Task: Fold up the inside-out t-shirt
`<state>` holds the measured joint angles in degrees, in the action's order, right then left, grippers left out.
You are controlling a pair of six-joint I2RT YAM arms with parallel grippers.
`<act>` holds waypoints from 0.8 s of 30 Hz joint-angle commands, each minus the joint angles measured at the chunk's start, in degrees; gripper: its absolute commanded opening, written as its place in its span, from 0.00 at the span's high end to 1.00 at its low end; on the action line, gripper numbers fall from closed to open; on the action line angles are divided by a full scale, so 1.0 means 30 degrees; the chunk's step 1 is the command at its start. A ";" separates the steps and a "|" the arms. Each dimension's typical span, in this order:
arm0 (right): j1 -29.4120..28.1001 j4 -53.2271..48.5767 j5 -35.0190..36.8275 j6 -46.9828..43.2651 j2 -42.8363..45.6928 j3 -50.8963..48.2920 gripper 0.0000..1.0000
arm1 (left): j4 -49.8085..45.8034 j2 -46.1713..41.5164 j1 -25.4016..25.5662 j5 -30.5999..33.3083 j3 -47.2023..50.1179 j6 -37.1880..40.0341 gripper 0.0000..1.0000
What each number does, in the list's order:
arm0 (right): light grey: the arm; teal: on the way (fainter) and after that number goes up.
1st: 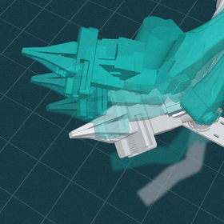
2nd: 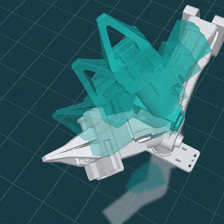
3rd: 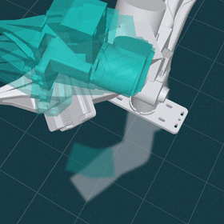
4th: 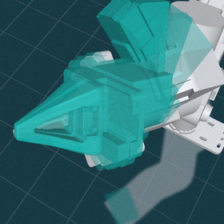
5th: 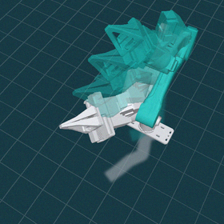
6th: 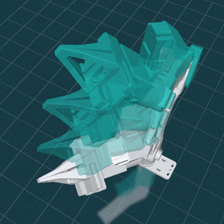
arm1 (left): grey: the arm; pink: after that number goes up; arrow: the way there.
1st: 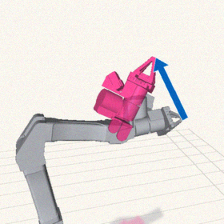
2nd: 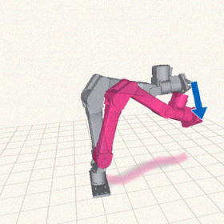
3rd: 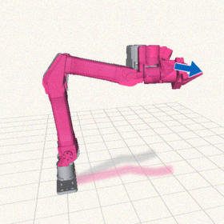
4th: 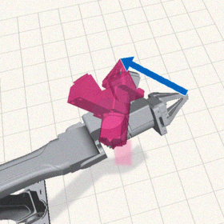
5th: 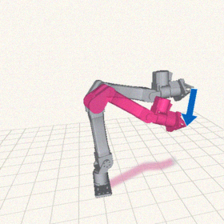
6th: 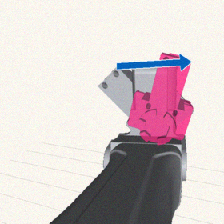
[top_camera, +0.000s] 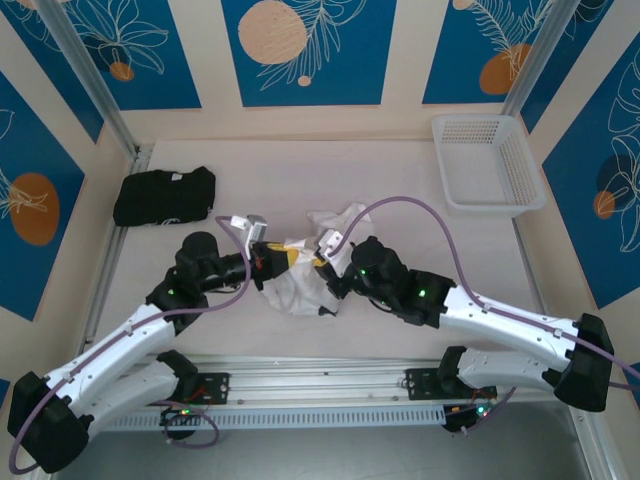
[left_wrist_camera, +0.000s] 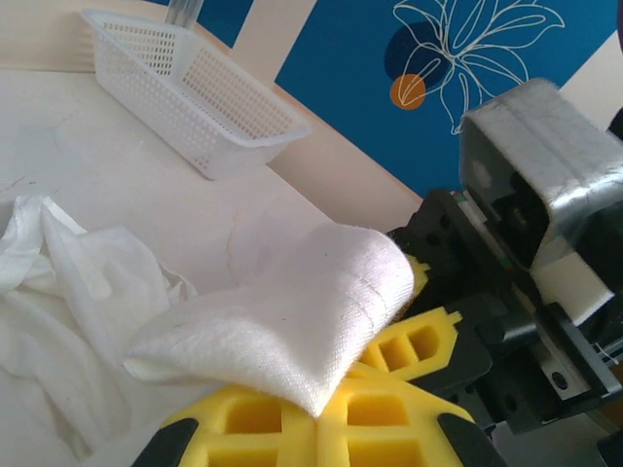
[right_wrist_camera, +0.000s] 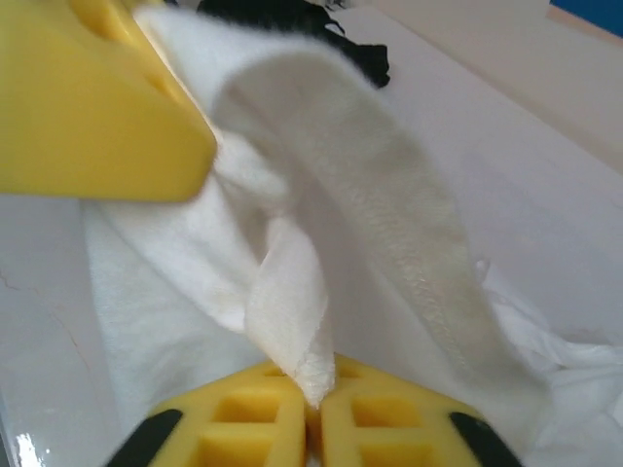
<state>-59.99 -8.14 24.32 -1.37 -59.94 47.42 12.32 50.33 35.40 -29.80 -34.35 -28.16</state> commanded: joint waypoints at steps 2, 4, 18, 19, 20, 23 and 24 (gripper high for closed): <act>0.0428 0.0558 -0.2214 -0.0016 0.1445 -0.0405 0.99 | -0.0546 -0.0483 -0.0178 0.0736 -0.0489 0.0275 0.99; 0.0806 0.0336 -0.3473 0.0085 0.1895 -0.0560 1.00 | -0.0588 -0.0544 -0.0220 0.0770 -0.0447 0.0277 0.97; 0.1897 0.0449 -0.9023 -0.0397 0.3024 -0.2149 0.98 | 0.0202 -0.1308 -0.0399 -0.0037 0.0015 -0.0270 0.85; 0.1894 0.0590 -0.9229 -0.0449 0.3026 -0.2295 0.98 | 0.0367 -0.1266 -0.0377 -0.0178 0.0046 -0.0387 0.85; 0.1891 0.0732 -0.9332 -0.0453 0.3019 -0.2417 0.98 | 0.0568 -0.1264 -0.0376 -0.0299 0.0052 -0.0515 0.86; 0.1891 0.0956 -0.9609 -0.0442 0.3051 -0.2728 0.98 | 0.0699 -0.1076 -0.0422 -0.0466 -0.0006 -0.0627 0.96; 0.1909 0.0957 -0.9677 -0.0456 0.3073 -0.2784 0.97 | 0.0725 -0.1068 -0.0410 -0.0481 0.0038 -0.0626 0.98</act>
<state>-54.46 -7.16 -1.65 -1.65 -51.90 39.88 11.60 47.31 34.98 -29.56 -34.33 -29.43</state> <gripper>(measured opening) 0.041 0.037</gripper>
